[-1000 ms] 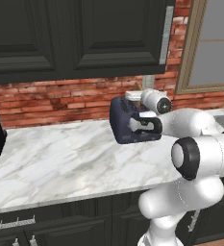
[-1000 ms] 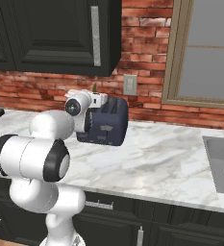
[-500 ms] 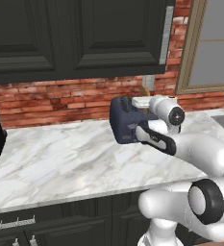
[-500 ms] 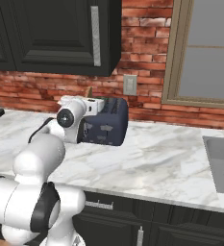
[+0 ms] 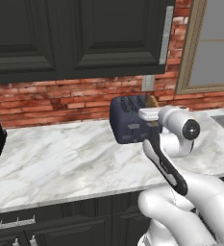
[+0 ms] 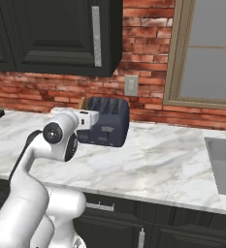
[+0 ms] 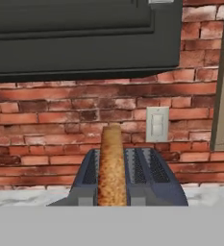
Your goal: Start the toaster. Once the lever pops up, take the bread to the plate on the dining counter.
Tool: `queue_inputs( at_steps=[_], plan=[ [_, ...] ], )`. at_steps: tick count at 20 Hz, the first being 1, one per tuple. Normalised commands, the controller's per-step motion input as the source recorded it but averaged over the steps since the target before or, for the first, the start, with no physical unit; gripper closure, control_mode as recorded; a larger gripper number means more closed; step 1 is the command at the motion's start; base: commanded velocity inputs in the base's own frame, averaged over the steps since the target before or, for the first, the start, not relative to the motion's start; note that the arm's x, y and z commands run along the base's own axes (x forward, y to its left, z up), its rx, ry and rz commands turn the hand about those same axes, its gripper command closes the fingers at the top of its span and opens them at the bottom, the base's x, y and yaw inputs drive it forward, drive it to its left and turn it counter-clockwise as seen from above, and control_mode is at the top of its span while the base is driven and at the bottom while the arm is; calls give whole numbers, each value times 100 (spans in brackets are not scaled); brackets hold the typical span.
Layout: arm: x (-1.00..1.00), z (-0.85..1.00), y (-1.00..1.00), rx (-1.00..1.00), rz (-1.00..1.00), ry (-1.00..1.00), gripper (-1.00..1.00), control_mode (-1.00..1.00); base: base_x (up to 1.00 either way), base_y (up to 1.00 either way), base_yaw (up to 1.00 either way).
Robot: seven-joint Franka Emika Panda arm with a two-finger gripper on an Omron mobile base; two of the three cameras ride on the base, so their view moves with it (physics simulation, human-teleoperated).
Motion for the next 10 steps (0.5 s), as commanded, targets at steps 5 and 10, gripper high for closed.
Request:
queue_inputs(
  at_steps=[5,10],
  plan=[
    [-86,13,0,-1,0,24,100,-100,0,0,0],
    [-72,19,0,0,0,28,100,-100,0,0,0]
  ],
)
